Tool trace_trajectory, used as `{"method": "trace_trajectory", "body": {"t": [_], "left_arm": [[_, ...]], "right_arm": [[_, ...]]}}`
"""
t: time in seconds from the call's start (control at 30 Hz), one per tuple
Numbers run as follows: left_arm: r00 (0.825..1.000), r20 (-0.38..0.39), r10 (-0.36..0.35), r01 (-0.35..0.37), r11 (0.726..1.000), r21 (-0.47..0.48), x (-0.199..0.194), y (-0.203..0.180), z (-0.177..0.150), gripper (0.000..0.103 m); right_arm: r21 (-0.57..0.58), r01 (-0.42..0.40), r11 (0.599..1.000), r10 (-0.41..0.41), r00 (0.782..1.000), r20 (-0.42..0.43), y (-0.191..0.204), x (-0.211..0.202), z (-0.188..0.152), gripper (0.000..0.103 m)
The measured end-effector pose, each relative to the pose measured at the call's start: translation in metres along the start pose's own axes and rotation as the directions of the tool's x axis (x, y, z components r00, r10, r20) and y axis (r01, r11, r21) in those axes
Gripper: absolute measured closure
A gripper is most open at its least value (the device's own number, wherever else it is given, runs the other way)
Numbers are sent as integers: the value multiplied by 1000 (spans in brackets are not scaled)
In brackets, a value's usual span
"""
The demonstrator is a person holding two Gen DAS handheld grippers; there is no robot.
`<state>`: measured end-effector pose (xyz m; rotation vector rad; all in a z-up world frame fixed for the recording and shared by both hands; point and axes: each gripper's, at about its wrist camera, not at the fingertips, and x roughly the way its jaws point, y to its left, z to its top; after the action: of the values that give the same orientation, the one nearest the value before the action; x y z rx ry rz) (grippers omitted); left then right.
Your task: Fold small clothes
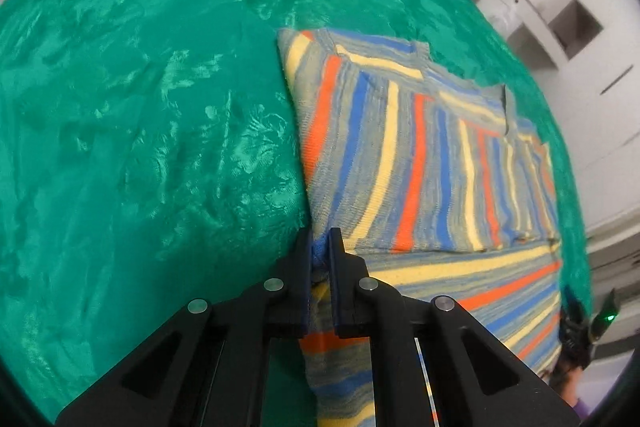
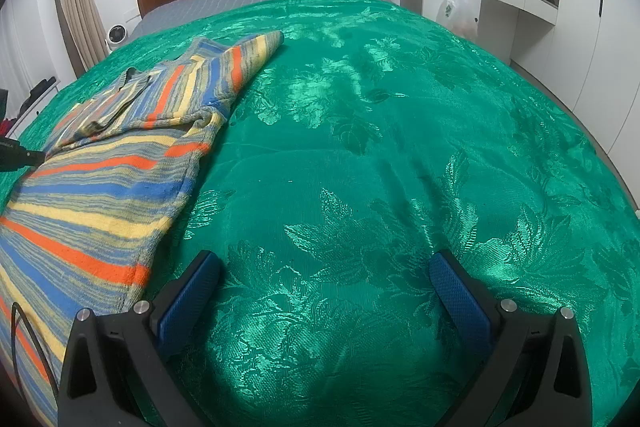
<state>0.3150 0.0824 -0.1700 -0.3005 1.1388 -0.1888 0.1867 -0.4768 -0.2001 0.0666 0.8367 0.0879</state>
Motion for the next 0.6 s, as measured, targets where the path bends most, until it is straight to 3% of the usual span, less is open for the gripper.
{"method": "trace_trajectory", "body": {"t": [0.03,0.13,0.2,0.3,0.5,0.6], "left_arm": [[1000,8,-2,2,1000,9,1,-3,-2,95],[999,25,24,-24,1000,10,-6,-1,-10,75],[997,64,36,-36,999,-8,-24,2,-26,38],[985,155,79,-79,997,-7,-58,11,-53,18],[941,256,223,-229,973,-3,-107,38,-127,6],[925,249,288,-292,956,-22,-106,57,-146,6]], "right_arm": [[0,0,1000,0,1000,0,0,0,0,0],[0,-1,1000,1,1000,-1,0,0,0,0],[1,-2,1000,2,1000,-1,0,0,0,0],[4,-7,1000,7,1000,-1,0,0,0,0],[9,-13,1000,13,1000,-8,-2,-1,1,0],[30,-32,999,33,999,-33,-7,-15,9,1]]}}
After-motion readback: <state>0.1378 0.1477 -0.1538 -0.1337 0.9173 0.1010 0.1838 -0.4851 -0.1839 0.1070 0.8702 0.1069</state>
